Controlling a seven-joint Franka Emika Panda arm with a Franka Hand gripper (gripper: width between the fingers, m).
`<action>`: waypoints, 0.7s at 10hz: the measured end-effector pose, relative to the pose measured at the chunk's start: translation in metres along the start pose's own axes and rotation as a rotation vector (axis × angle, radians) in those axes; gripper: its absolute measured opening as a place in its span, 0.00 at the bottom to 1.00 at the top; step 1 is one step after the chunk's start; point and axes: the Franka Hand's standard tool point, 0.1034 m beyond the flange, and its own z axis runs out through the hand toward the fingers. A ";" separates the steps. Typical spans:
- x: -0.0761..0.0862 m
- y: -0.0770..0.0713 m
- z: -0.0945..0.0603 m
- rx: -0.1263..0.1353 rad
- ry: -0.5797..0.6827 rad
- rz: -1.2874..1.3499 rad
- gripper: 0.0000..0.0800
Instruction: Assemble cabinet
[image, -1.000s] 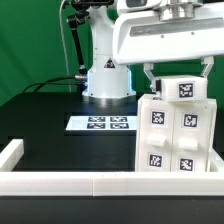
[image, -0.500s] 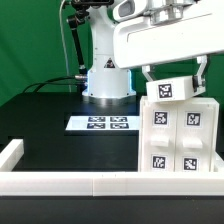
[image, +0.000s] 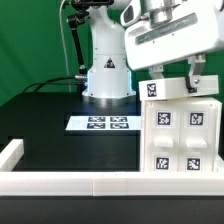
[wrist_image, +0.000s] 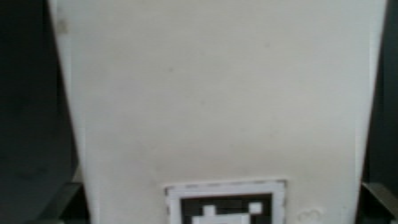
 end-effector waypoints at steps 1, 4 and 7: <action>-0.001 0.000 0.000 0.003 -0.007 0.115 0.70; -0.003 0.000 0.001 0.004 -0.025 0.379 0.70; -0.002 0.000 0.001 0.013 -0.041 0.478 0.70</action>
Offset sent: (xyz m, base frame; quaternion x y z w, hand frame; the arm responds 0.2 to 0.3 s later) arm -0.0045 -0.0011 -0.0042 -0.0423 -0.0037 0.2674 0.9627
